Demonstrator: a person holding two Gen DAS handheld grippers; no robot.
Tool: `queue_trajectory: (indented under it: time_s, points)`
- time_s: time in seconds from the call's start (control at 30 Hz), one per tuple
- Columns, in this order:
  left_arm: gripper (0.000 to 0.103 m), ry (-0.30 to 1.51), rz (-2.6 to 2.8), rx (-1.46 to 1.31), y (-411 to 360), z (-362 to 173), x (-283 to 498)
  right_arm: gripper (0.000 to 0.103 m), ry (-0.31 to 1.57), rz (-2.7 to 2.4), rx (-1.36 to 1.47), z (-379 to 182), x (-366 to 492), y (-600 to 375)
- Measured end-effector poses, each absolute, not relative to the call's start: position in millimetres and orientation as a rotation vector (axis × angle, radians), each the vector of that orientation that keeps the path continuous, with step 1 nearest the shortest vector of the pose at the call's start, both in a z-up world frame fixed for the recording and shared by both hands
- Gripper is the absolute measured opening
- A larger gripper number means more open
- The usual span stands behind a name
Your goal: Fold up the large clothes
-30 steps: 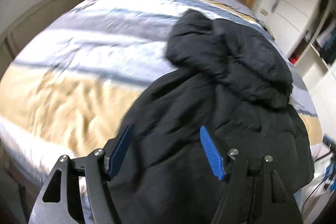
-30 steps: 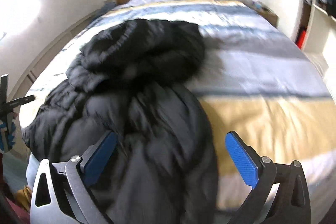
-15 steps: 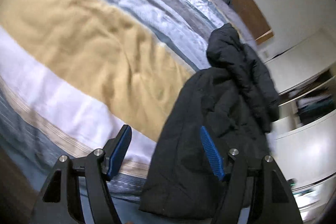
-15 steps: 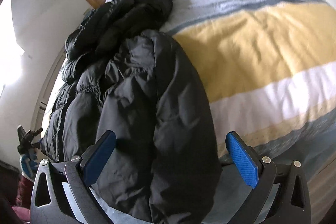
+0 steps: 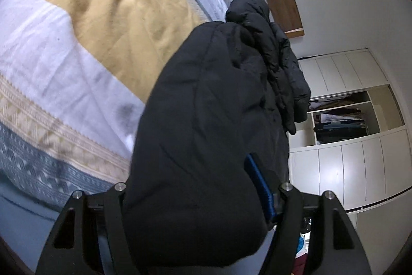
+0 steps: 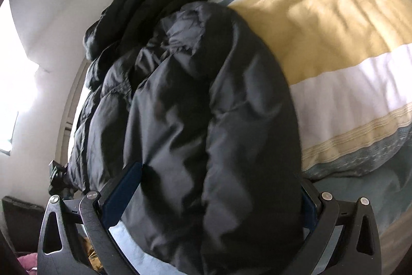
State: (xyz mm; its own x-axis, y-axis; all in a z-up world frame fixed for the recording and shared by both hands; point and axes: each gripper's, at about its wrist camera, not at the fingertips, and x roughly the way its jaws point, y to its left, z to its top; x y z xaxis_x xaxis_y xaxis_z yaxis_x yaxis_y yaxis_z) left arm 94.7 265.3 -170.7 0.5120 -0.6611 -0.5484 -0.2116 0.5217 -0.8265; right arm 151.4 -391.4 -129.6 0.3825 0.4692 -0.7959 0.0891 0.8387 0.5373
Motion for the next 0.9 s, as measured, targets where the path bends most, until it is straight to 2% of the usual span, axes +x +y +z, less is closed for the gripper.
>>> queue_trajectory:
  time_s: [0.03, 0.1, 0.17, 0.23, 0.33, 0.37, 0.47, 0.63, 0.9]
  points:
    - [0.066, 1.032, -0.334, -1.011, 262.0, -168.3, 95.0, 0.101, 1.172, 0.267, 0.557, -130.2, 151.2, -389.7]
    - [0.064, 1.044, -0.323, -0.974, 251.5, -160.8, 95.0, 0.087, 1.175, 0.283, 0.565, -130.8, 151.4, -386.4]
    - [0.06, 1.049, -0.323, -0.95, 243.2, -154.5, 94.3, 0.056, 1.166, 0.307, 0.592, -129.9, 151.1, -384.7]
    - [0.034, 1.066, -0.329, -0.917, 234.5, -148.4, 97.3, 0.043, 1.16, 0.344, 0.6, -127.7, 150.7, -380.9]
    - [0.014, 1.079, -0.326, -0.877, 219.9, -136.5, 98.3, 0.03, 1.152, 0.389, 0.581, -119.6, 151.3, -372.1]
    - [0.013, 1.079, -0.326, -0.871, 216.2, -131.4, 97.8, 0.026, 1.141, 0.411, 0.576, -113.9, 152.3, -368.1]
    - [0.01, 1.06, -0.357, -0.863, 206.8, -108.7, 97.1, 0.022, 1.103, 0.47, 0.571, -97.6, 155.7, -362.5]
    - [0.009, 0.984, -0.401, -0.854, 203.3, -54.3, 106.4, 0.02, 0.975, 0.568, 0.626, -54.1, 175.4, -362.7]
    - [0.009, 0.731, -0.521, -1.045, 227.3, 25.2, 160.2, 0.019, 0.743, 0.634, 0.789, 2.6, 224.1, -389.0]
